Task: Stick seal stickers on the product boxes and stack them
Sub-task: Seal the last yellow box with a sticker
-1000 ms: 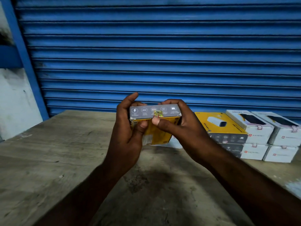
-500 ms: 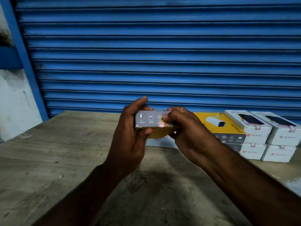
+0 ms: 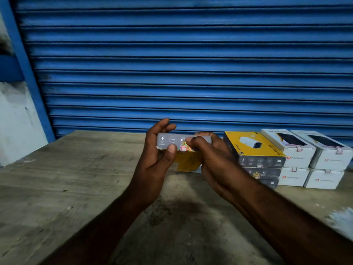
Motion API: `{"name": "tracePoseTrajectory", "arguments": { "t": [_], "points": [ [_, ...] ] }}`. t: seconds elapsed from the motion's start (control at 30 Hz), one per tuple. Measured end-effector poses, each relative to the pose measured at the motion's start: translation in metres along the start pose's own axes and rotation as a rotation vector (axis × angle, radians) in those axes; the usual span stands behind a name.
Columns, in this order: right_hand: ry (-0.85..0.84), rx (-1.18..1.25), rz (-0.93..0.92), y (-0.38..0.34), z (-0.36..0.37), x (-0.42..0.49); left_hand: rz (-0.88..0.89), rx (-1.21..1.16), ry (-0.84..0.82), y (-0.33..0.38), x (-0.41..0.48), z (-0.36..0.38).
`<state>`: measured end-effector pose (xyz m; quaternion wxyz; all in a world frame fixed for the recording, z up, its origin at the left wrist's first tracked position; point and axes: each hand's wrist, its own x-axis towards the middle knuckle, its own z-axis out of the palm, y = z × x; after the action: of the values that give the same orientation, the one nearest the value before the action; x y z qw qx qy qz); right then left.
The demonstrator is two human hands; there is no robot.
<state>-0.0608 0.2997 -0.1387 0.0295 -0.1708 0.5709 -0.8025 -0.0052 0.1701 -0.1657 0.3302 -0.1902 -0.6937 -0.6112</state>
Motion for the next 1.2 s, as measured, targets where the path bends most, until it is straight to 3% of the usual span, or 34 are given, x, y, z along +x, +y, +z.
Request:
{"name": "tracePoseTrajectory", "arguments": {
  "t": [0.2, 0.53, 0.83, 1.07, 1.2],
  "points": [
    [-0.065, 0.018, -0.119, -0.001, -0.006, -0.002, -0.074, 0.011, 0.113, -0.001, -0.003, 0.008],
    [-0.149, -0.240, -0.213, 0.005, -0.004, -0.012, -0.130, -0.022, 0.230, -0.003, 0.001, 0.001],
    [-0.014, -0.242, -0.216, 0.003, -0.006, -0.008, -0.111, -0.032, 0.123, -0.005, -0.002, 0.004],
    [-0.181, -0.179, -0.169, 0.003, -0.011, -0.004, -0.063, 0.038, 0.153, -0.003, -0.002, 0.004],
    [-0.158, -0.304, -0.201, 0.003, -0.009, -0.007, -0.095, 0.002, 0.156, -0.003, -0.001, 0.001]
  ]
}}
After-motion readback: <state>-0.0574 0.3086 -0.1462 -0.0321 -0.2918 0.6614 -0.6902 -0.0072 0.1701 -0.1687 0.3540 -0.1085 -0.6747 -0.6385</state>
